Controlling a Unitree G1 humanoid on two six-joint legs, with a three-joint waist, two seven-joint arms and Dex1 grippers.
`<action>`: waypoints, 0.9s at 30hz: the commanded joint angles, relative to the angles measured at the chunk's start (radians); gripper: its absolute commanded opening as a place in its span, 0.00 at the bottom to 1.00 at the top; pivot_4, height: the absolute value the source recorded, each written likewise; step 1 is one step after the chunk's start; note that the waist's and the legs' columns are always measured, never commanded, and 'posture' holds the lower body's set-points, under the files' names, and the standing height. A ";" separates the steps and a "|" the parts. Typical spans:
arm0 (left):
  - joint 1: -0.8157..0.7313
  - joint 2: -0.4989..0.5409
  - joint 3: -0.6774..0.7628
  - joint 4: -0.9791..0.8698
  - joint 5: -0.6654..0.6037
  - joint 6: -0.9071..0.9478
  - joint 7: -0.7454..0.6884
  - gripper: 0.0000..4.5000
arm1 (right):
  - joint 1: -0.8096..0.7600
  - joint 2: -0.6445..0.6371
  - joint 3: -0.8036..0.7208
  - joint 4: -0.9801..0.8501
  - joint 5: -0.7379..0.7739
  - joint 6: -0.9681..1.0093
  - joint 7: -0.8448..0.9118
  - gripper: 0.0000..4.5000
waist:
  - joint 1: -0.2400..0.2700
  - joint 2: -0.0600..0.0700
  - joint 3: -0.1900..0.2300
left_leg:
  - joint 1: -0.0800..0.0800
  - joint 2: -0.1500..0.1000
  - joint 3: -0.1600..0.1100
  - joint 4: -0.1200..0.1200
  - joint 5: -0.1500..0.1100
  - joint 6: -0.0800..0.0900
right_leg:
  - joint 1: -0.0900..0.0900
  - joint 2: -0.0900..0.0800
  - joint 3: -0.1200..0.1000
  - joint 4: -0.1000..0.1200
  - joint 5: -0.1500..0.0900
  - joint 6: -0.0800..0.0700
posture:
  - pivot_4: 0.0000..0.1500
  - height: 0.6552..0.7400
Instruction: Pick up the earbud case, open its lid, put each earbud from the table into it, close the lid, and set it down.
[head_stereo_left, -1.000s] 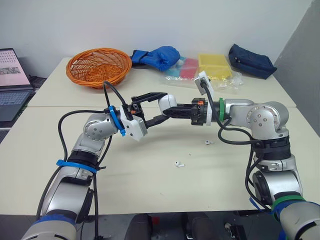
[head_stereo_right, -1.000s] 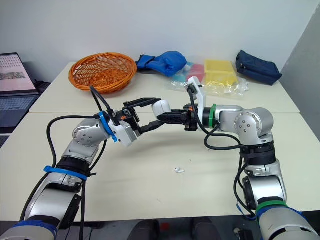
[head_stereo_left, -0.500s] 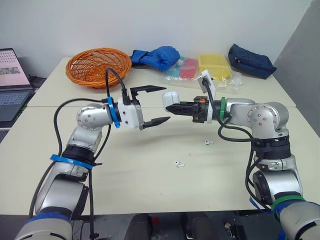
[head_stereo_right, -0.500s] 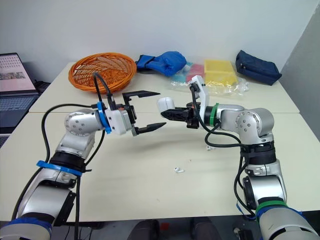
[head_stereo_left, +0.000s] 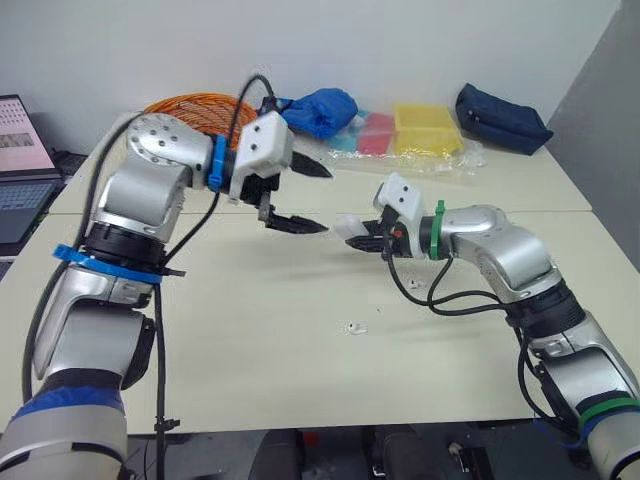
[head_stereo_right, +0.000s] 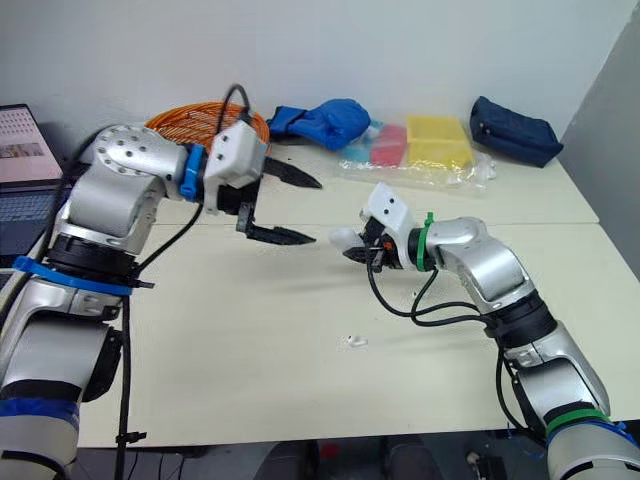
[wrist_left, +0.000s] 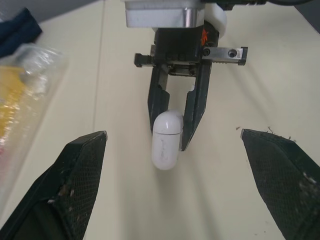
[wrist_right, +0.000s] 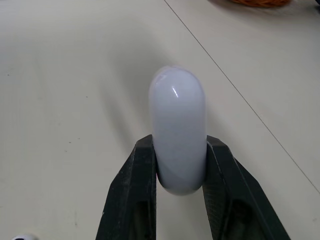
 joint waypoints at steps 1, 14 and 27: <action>-0.037 0.009 -0.016 -0.001 0.053 -0.009 -0.054 1.00 | -0.026 0.010 -0.018 -0.027 -0.035 -0.041 0.006 0.19 | 0.000 0.000 0.000 | 0.000 0.000 0.000 0.000 0.000 0.000 | 0.000 0.001 0.001 0.000 0.000 0.000 | 1.00 1.00; -0.076 -0.090 0.012 0.145 0.151 -0.090 -0.007 0.67 | -0.010 0.027 -0.038 -0.114 -0.059 0.011 0.005 0.19 | 0.005 0.000 0.000 | 0.000 0.001 0.000 0.001 0.000 0.000 | 0.000 0.001 0.001 0.000 0.000 -0.001 | 1.00 1.00; -0.072 -0.100 0.006 0.142 0.176 -0.089 -0.014 0.67 | -0.015 0.038 -0.040 -0.129 -0.075 0.021 0.015 0.19 | 0.004 0.000 0.000 | 0.000 0.000 0.000 0.006 0.000 0.000 | 0.000 0.001 0.001 0.006 0.001 -0.003 | 1.00 1.00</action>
